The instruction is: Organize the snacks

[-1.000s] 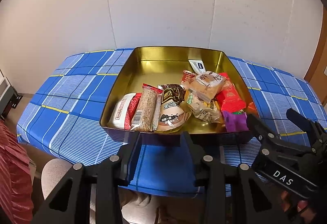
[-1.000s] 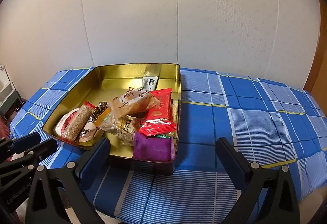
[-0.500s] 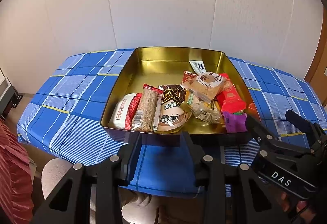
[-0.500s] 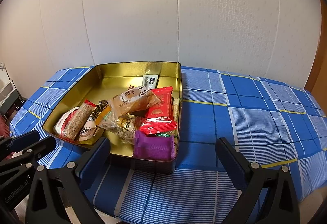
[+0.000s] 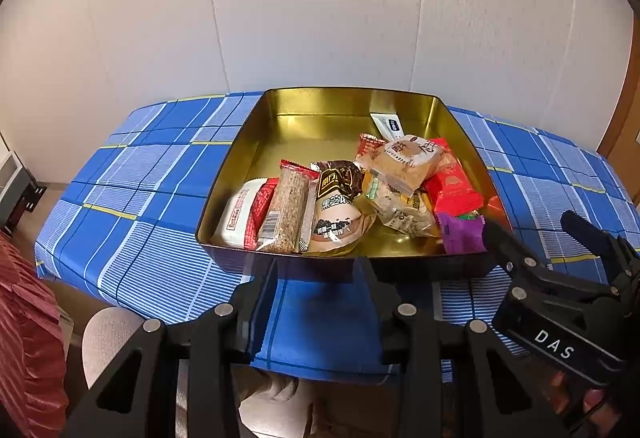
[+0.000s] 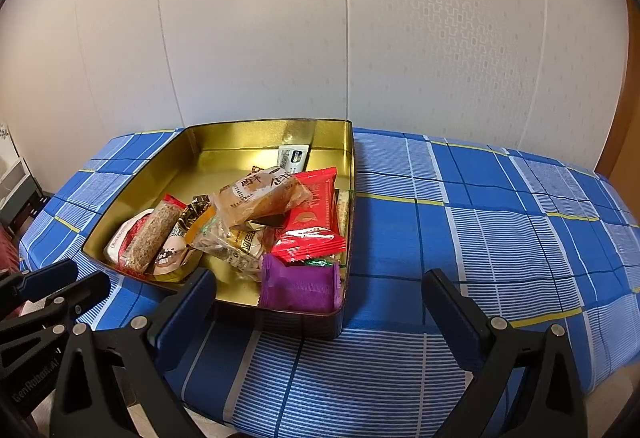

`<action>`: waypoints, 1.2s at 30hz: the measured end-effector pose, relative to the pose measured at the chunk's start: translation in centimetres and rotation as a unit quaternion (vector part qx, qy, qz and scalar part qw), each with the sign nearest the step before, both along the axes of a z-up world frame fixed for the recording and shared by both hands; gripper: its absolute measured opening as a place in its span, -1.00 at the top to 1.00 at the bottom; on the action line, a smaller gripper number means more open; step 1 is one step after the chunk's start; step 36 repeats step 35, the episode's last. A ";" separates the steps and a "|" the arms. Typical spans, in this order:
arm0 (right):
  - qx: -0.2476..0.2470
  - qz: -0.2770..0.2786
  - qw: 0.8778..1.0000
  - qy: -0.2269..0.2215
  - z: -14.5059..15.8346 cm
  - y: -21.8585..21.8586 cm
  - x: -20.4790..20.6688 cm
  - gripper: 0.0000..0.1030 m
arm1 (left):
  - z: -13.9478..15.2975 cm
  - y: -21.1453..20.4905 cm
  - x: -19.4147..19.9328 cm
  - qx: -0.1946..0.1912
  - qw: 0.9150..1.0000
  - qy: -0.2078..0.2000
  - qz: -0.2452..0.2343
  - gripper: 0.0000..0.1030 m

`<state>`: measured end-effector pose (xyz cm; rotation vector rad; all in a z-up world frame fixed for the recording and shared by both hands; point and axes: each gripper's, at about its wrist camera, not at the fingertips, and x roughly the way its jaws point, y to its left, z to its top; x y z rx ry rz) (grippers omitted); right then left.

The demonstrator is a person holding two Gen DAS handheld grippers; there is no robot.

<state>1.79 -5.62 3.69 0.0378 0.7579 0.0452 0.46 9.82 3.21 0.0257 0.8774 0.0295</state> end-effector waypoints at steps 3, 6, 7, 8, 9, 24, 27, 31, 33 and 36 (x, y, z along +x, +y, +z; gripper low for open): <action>0.001 -0.001 1.000 0.001 0.0 -0.1 0.0 -1.00 | 0.0 0.0 0.0 -0.001 1.000 0.003 -0.001 0.23; 0.002 -0.002 1.000 0.001 0.0 -0.2 0.0 -1.00 | -0.1 -0.1 0.0 0.001 1.000 0.006 0.000 0.23; 0.001 -0.002 1.000 0.001 0.0 -0.2 0.0 -1.00 | -0.1 -0.1 0.0 0.001 1.000 0.008 0.000 0.23; 0.001 -0.001 1.000 0.001 0.0 -0.2 0.0 -1.00 | -0.2 -0.1 0.1 -0.001 1.000 0.010 0.000 0.23; 0.001 -0.001 1.000 0.001 0.0 -0.2 0.0 -1.00 | -0.2 -0.1 0.0 -0.003 1.000 0.011 0.001 0.23; 0.005 -0.003 1.000 0.005 -0.1 -0.3 0.1 -1.00 | -0.2 -0.4 -0.1 -0.007 1.000 0.013 -0.004 0.23; 0.004 -0.004 1.000 0.005 -0.1 -0.4 0.1 -1.00 | -0.1 -0.4 -0.1 -0.011 1.000 0.016 -0.004 0.23; 0.008 -0.005 1.000 0.007 -0.2 -0.6 0.1 -1.00 | -0.1 -0.4 -0.1 -0.006 1.000 0.010 0.001 0.23; 0.009 -0.007 1.000 0.007 -0.3 -0.7 0.1 -1.00 | 0.0 -0.2 -0.1 -0.006 1.000 0.009 0.003 0.23; 0.011 -0.009 1.000 0.006 -0.2 -0.8 0.1 -1.00 | 0.0 -0.1 0.0 -0.006 1.000 0.009 0.006 0.23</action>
